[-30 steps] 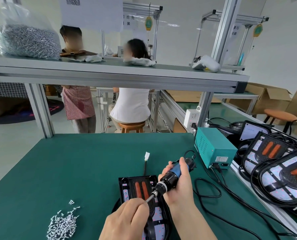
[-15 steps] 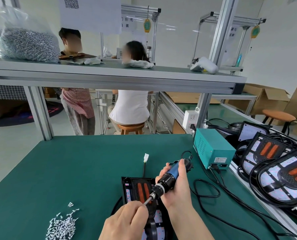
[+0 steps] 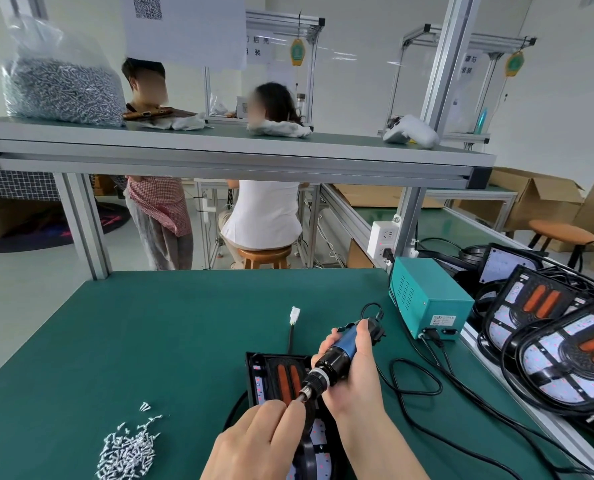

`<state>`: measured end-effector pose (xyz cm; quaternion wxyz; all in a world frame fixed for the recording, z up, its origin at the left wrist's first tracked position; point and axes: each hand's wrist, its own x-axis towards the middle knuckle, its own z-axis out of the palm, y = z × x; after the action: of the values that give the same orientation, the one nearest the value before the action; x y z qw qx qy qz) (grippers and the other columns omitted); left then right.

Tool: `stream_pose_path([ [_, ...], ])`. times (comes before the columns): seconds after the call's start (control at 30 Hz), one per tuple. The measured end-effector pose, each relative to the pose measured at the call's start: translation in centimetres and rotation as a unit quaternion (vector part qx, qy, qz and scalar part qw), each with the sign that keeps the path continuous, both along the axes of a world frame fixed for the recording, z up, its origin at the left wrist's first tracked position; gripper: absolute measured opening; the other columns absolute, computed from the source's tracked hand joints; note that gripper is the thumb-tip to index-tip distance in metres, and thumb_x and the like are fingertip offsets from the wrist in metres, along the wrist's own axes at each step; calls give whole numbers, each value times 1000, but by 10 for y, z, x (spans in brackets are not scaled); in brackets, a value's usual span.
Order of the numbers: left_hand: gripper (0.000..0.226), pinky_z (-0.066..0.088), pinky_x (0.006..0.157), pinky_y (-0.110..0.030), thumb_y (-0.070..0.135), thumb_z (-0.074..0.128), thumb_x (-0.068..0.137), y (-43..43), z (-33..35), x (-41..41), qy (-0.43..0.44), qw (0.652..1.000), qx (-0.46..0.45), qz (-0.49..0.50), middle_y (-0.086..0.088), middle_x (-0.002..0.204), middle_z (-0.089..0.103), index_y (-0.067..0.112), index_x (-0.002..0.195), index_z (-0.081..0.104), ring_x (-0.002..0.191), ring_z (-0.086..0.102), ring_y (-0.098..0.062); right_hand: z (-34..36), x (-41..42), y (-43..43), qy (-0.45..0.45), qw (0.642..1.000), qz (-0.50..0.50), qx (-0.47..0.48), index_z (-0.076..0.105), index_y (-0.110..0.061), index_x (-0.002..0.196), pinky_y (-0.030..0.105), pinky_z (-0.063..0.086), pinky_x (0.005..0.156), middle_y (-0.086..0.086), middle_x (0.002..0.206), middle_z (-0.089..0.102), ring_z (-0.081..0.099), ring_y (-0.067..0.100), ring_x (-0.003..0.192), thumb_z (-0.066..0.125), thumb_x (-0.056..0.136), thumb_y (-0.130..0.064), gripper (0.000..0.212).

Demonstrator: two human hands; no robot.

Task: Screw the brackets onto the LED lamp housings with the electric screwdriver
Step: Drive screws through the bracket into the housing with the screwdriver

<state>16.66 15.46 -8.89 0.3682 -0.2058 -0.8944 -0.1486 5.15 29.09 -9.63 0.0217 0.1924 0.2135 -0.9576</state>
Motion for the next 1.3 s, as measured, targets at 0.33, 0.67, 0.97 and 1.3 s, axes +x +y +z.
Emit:
stream_pose_path([
  [0.33,29,39,29,-25,9,47,78,0,7,10,-39,999,6,-1,3,58,46,17,79,75,39,40,-14,-2,1,-1,-1,1000,2,-15,50,-16,120,21,43,44,-2,83,61,59,9,60,68,91,-49,48],
  [0.67,22,50,41,-24,0,70,71,5,-10,-13,-124,992,37,-4,-2,50,39,19,76,59,45,29,-20,0,3,-6,-10,1000,26,14,56,-9,105,21,46,46,1,70,58,57,9,53,68,91,-50,44],
  [0.97,46,47,73,-34,66,48,80,-16,-5,-18,-156,926,340,60,18,106,56,33,110,59,93,60,-1,5,2,-1,2,1000,19,20,55,-12,99,20,42,43,-2,68,58,55,9,52,65,93,-49,39],
  [1.3,55,51,44,-33,50,71,84,-53,-29,-48,-412,772,479,76,-12,62,70,20,124,48,46,63,-26,5,8,-6,20,998,44,34,58,-9,100,23,46,48,2,71,57,54,12,55,71,89,-46,40],
])
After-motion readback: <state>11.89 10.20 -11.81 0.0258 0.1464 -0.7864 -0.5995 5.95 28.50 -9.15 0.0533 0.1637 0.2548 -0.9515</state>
